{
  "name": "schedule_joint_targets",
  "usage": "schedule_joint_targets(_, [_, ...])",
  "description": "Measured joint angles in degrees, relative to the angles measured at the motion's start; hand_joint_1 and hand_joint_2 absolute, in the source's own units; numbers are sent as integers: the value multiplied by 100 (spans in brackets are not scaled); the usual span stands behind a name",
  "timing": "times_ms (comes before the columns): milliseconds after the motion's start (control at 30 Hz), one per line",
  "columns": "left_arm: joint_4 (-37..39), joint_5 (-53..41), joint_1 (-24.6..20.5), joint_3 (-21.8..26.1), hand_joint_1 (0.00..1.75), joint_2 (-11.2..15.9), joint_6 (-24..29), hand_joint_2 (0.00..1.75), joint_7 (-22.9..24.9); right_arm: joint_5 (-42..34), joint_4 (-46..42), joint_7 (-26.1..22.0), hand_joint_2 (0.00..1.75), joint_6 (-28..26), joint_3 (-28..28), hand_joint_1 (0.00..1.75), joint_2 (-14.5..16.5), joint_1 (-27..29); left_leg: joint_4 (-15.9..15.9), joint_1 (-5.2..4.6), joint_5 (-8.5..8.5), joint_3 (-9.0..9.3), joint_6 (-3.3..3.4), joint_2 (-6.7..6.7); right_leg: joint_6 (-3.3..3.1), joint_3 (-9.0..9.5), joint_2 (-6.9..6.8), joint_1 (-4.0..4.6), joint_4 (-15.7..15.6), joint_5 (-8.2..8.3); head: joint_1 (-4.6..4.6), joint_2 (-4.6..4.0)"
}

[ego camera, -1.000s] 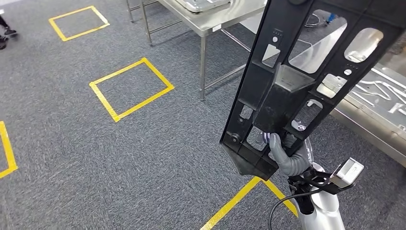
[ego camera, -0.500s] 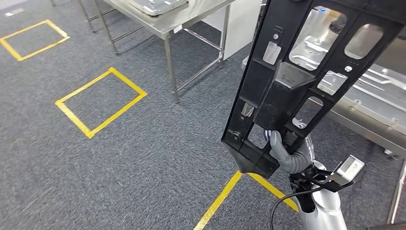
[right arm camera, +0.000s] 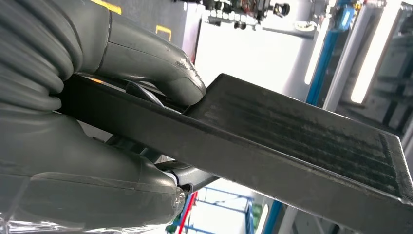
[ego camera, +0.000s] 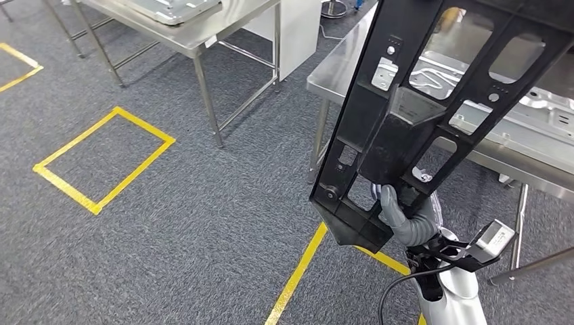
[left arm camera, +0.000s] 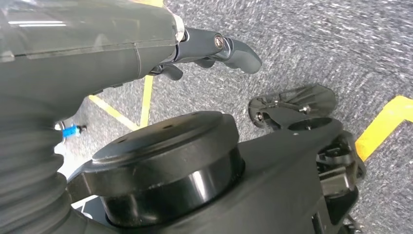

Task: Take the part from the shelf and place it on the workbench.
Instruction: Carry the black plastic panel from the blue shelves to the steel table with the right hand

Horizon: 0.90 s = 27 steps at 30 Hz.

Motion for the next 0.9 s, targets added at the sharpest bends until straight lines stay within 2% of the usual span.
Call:
schedule_joint_targets(33, [0, -2, -1, 0, 0, 1, -8, 175, -2, 1, -7, -1, 175, -6, -1, 175, 0, 6, 4, -17, -17, 11, -26, 47, -40, 82, -69, 27, -174, 23, 0, 0])
schedule_joint_targets(67, [0, -2, -3, -1, 0, 1, -14, 175, -4, 1, -14, -2, 175, -12, -3, 175, 0, 17, 2, -31, -31, 21, -50, 98, -81, 87, -65, 54, -221, 4, 0, 0])
schedule_joint_targets(133, [0, 0, -12, -1, 0, 1, -22, 175, -4, 2, -22, -4, 175, -22, -12, 175, 0, 60, 6, -23, -69, 44, -99, 172, -155, 80, 64, 45, -250, 23, -1, 0])
schedule_joint_targets(167, [0, 4, -13, -1, 0, 1, -24, 175, -4, 1, -31, -5, 175, -23, -15, 175, 0, 80, 72, -11, -135, 27, -125, 97, -192, 84, 127, 33, -269, 36, -1, 0])
schedule_joint_targets(200, [0, 12, -10, 0, 0, 1, -25, 175, -4, -1, -40, -8, 175, -23, -17, 175, -1, 92, 249, 3, -259, -39, -149, -34, -226, 90, 186, 16, -289, 52, -1, 0])
schedule_joint_targets(267, [0, 32, 7, 7, 0, 2, -27, 175, -8, -3, -54, -13, 175, -20, -16, 175, -3, 107, 937, 25, -626, -341, -175, -336, -271, 94, 310, 6, -300, 67, -1, 0])
schedule_joint_targets(300, [0, 39, 11, 12, 0, 3, -30, 175, -13, -3, -54, -15, 175, -17, -16, 175, -4, 114, 1326, 28, -778, -522, -179, -400, -281, 92, 377, 9, -297, 69, -1, 0])
schedule_joint_targets(333, [0, 42, 10, 17, 0, 3, -33, 175, -18, -3, -53, -15, 175, -16, -15, 175, -4, 120, 1593, 29, -837, -653, -179, -425, -286, 93, 449, 12, -292, 70, -1, 0])
schedule_joint_targets(367, [0, 42, 6, 20, 0, 3, -36, 175, -22, -3, -53, -15, 175, -16, -15, 175, -4, 124, 1656, 29, -779, -694, -172, -436, -287, 94, 525, 14, -284, 70, -1, 0])
schedule_joint_targets(400, [0, 40, 1, 21, 0, 3, -35, 175, -23, -2, -53, -15, 175, -15, -14, 175, -4, 124, 1490, 29, -613, -633, -159, -450, -286, 97, 605, 14, -274, 70, -1, 0])
schedule_joint_targets(433, [0, 38, -1, 22, 0, 3, -33, 175, -22, -2, -53, -15, 175, -15, -14, 175, -4, 121, 1140, 30, -375, -491, -140, -505, -283, 100, 685, 13, -262, 68, -1, 0])
schedule_joint_targets(500, [0, 33, 16, 22, 0, 7, -29, 175, -22, -2, -52, -15, 175, -17, -13, 175, -4, 110, 411, 42, -39, -200, -100, -776, -253, 80, 831, 10, -230, 71, -1, 0])
schedule_joint_targets(533, [0, 31, 22, 22, 0, 9, -29, 175, -22, -3, -52, -15, 175, -20, -13, 175, -4, 104, 199, 45, 24, -121, -88, -889, -221, 53, 893, 3, -221, 83, -1, 0])
schedule_joint_targets(567, [0, 29, 23, 24, 0, 13, -29, 175, -24, -4, -52, -15, 175, -22, -13, 175, -4, 105, 117, 42, 22, -98, -76, -950, -180, 23, 953, -9, -220, 101, -1, 0])
schedule_joint_targets(633, [0, 21, 4, 27, 0, 15, -29, 175, -28, -7, -55, -15, 175, -27, -14, 175, -3, 121, 53, 41, 58, -87, -27, -853, -95, -22, 1047, -32, -234, 140, -1, 0])
schedule_joint_targets(667, [0, 14, -2, 30, 0, 16, -30, 175, -30, -8, -57, -16, 175, -29, -17, 175, -1, 132, 12, 47, 89, -77, 8, -790, -65, -46, 985, -29, -201, 120, 0, 0])
schedule_joint_targets(700, [0, 6, -1, 31, 0, 16, -30, 175, -33, -8, -61, -17, 175, -32, -21, 175, 1, 134, -29, 57, 120, -65, 46, -715, -41, -106, 861, -20, -85, 40, 0, 0])
schedule_joint_targets(767, [0, -1, 10, 36, 0, 16, -32, 175, -37, -9, -66, -21, 175, -43, -25, 175, 3, 128, -69, 49, 148, -60, 87, -560, -4, -385, 526, -14, 503, -296, 1, 0])
schedule_joint_targets(800, [0, -1, 15, 38, 0, 18, -33, 175, -39, -9, -66, -21, 175, -48, -25, 175, 4, 128, -69, 40, 149, -66, 97, -481, 15, -566, 434, -26, 885, -471, 0, 0])
schedule_joint_targets(833, [0, 0, 17, 41, 0, 20, -33, 175, -39, -9, -65, -21, 175, -52, -25, 175, 4, 134, -69, 33, 146, -72, 97, -402, 32, -704, 387, -41, 1189, -576, 0, 0])
schedule_joint_targets(867, [0, 0, 17, 43, 0, 21, -33, 175, -39, -9, -64, -21, 175, -54, -25, 175, 4, 140, -68, 30, 142, -75, 95, -326, 44, -752, 362, -54, 1310, -580, 0, 0])
schedule_joint_targets(900, [0, -1, 14, 44, 0, 22, -33, 175, -39, -9, -64, -20, 175, -55, -26, 175, 4, 143, -68, 29, 136, -74, 89, -253, 52, -681, 338, -65, 1202, -484, -1, 0])
